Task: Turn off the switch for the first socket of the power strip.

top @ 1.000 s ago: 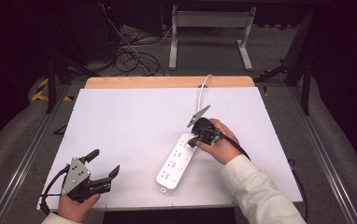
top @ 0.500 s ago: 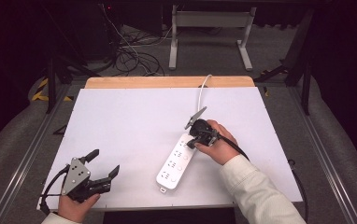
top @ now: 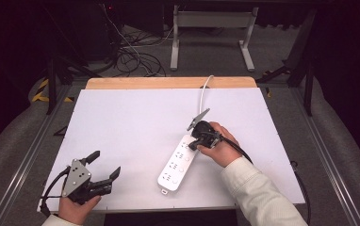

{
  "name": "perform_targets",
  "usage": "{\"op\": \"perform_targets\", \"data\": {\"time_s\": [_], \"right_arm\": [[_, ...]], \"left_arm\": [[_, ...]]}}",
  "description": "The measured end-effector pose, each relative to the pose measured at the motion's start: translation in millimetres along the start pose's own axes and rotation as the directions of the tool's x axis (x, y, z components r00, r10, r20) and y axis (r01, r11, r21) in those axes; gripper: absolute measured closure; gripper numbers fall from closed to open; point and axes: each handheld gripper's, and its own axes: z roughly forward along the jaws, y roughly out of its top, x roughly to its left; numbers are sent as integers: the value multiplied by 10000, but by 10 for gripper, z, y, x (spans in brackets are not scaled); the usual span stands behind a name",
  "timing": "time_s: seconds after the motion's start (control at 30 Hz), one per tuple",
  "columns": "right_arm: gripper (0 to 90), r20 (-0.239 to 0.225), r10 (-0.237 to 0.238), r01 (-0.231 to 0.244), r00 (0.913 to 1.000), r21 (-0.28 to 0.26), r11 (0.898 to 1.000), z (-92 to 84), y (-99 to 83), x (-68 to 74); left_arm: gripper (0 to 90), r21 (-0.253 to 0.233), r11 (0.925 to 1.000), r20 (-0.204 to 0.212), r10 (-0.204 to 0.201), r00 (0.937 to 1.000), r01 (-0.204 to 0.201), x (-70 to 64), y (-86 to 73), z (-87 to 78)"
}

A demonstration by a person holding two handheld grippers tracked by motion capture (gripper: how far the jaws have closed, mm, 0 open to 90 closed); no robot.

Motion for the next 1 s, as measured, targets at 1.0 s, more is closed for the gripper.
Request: {"op": "perform_targets", "data": {"time_s": [1.0], "right_arm": [[900,16,27,-27,10000,126,9999,9,10,10]], "left_arm": [[164,36,10000,41,-60,10000,60,-4,0,3]]}}
